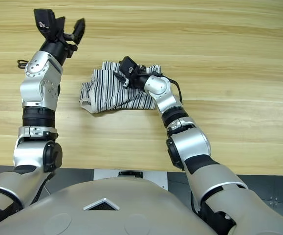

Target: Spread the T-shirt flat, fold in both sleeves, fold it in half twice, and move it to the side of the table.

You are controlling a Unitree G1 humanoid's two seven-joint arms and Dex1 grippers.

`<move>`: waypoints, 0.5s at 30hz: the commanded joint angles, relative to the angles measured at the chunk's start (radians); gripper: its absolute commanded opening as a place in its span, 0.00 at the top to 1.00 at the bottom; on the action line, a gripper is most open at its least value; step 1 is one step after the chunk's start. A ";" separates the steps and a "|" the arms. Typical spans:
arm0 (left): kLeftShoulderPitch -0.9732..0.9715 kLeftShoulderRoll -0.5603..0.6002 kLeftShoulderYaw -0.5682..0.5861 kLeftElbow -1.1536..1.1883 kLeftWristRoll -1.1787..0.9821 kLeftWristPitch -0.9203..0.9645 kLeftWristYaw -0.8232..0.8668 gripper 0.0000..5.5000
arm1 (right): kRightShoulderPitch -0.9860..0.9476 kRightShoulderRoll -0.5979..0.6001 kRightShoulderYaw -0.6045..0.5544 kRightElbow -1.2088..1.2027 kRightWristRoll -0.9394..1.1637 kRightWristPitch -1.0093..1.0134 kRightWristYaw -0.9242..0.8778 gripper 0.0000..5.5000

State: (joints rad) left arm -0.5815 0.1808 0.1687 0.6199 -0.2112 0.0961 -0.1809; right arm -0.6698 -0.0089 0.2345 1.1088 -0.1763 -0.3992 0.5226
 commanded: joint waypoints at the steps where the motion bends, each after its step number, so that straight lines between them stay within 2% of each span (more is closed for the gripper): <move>1: -0.110 0.045 0.075 0.268 0.018 -0.153 0.104 0.37 | 0.034 0.030 0.024 0.011 -0.020 0.002 0.001 0.62; 7: -0.156 0.052 0.110 0.446 0.014 -0.265 0.119 0.37 | 0.083 -0.059 0.024 0.017 -0.030 0.008 0.011 0.62; 15: -0.133 0.061 0.126 0.493 0.014 -0.333 0.123 0.37 | 0.192 -0.386 -0.088 -0.032 0.022 0.008 0.036 0.62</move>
State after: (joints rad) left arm -0.7178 0.2329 0.2854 1.0963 -0.2021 -0.2129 -0.0668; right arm -0.5488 -0.3161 0.1581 1.0384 -0.1334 -0.4354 0.5577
